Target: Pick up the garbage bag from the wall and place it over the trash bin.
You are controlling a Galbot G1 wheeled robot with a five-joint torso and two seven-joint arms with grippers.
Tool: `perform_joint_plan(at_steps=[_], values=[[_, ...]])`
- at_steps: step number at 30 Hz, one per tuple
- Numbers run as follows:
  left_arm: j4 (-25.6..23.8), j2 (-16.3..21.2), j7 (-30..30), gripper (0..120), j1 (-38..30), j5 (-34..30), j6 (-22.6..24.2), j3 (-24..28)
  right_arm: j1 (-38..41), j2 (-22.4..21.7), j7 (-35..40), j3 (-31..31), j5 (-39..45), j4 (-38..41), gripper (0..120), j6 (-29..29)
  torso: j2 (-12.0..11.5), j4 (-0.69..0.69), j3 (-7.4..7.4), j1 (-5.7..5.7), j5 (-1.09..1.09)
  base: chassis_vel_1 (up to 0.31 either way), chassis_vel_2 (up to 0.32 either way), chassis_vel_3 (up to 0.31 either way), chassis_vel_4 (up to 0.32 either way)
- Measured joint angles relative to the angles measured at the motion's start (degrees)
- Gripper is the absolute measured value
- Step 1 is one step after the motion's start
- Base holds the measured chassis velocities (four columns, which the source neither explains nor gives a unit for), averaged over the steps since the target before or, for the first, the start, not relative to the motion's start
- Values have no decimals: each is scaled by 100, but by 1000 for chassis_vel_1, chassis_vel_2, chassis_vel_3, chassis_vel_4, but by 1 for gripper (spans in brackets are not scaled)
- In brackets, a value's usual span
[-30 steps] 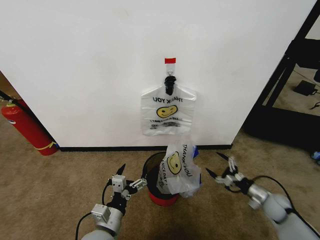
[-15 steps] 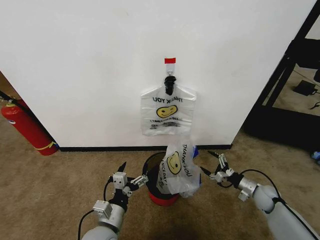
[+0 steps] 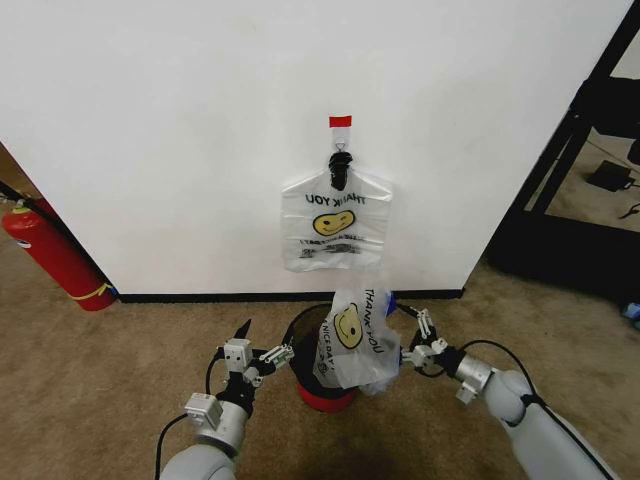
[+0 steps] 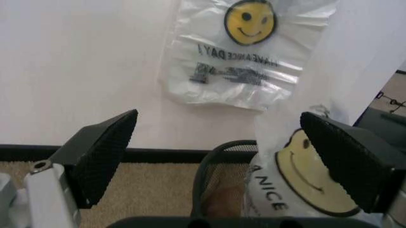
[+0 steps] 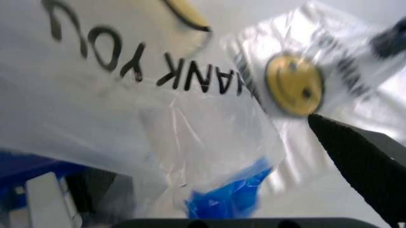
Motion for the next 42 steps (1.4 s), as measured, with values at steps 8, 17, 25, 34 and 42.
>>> perform_joint_plan(at_steps=[8, 17, 25, 34, 42], values=[[-40, 34, -1, 100, -53, -56, 42, 35, -52, -102, -26, -124, 131, 635, 100, -3, 0, -1, 0, 0, 0, 0, 0, 0, 0], [5, 52, -6, 100, -203, -139, 114, 109, 344, -44, -145, -714, 359, 553, 100, -226, 1, -1, 0, 0, 2, 0, 0, 0, 0], [0, 78, -18, 100, -252, -171, 167, 129, 725, 220, -170, -1059, 355, 306, 100, -351, 1, 1, 0, 0, -1, 0, 0, 0, 0], [41, 95, -19, 100, -289, -195, 201, 215, 563, -11, -174, -1099, 580, 599, 100, -537, 1, 1, 0, 0, 4, 0, 0, 0, 0], [50, 104, -36, 100, -372, -196, 248, 411, -144, -723, -178, -560, 1077, 1370, 100, -799, 1, -1, 0, -1, 0, 0, 0, 0, 0]])
